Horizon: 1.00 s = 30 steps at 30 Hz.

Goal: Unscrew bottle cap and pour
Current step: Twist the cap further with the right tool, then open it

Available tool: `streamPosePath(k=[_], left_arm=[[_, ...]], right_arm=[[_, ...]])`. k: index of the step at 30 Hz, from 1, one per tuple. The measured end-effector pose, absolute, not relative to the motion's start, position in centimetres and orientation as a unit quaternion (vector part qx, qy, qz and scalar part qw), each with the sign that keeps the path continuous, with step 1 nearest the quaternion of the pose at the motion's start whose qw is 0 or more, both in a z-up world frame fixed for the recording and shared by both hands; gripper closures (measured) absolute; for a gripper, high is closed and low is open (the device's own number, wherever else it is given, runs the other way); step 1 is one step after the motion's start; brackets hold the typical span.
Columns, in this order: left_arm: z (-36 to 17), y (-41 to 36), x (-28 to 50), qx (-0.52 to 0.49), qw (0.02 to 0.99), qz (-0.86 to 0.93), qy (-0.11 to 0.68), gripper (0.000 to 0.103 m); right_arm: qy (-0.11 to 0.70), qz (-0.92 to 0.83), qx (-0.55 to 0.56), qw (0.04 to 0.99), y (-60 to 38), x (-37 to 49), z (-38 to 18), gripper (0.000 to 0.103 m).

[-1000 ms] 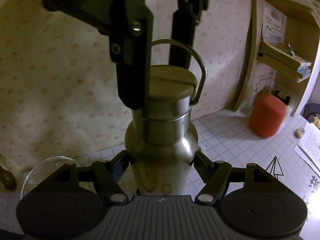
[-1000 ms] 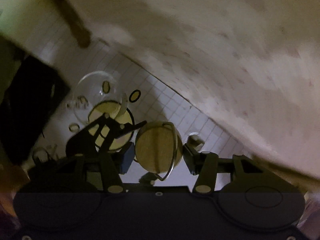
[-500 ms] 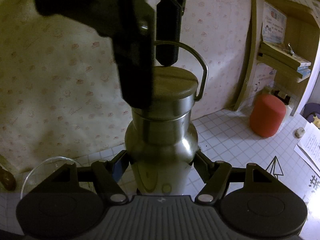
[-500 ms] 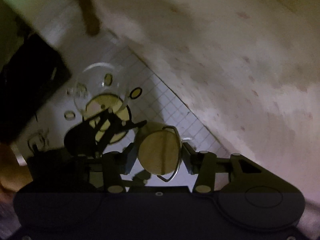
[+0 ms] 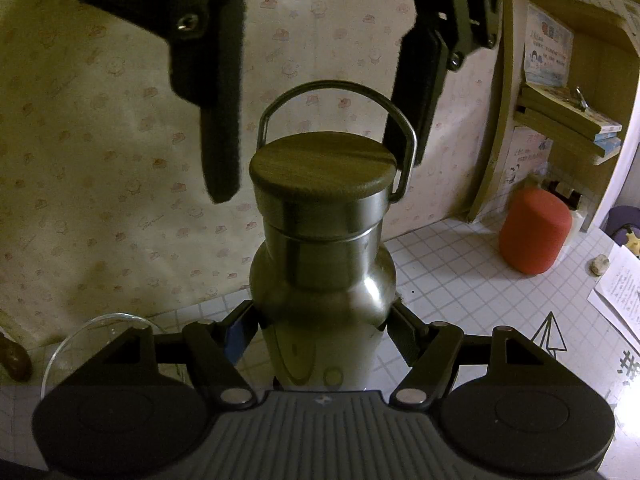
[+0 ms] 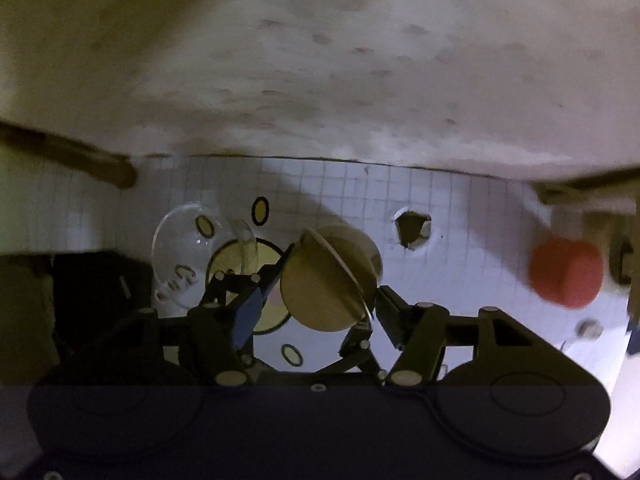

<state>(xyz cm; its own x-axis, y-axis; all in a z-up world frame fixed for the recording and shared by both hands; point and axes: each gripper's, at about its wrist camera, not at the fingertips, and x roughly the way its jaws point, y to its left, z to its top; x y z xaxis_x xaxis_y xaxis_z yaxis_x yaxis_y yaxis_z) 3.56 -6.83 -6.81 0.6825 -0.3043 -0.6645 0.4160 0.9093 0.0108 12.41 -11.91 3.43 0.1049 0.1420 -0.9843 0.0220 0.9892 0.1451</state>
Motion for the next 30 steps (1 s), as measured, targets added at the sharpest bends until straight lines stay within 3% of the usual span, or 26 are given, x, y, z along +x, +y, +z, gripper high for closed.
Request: streamPosePath(k=[3,5,16,30], left_arm=[[-6.8,-6.8,3.6,0.081,0.914,-0.197,0.346,0.034],[-6.7,-6.8,3.6,0.080,0.914,-0.197,0.346,0.034],[-6.7,-6.6,3.4,0.081,0.914,-0.197,0.346,0.034],[-6.8,-6.5,3.4,0.080,0.914,-0.197,0.346,0.034]], right_arm=[[0.663,0.021,0.078,0.745,-12.0,12.2,3.5,0.041],[0.658,0.013,0.073,0.749,-12.0,12.1,3.4,0.049],[0.651,0.074,-0.014,0.755,-11.2,12.2,3.6,0.050],[0.613,0.233,-0.241,0.715,-8.2,10.6,3.6,0.050]])
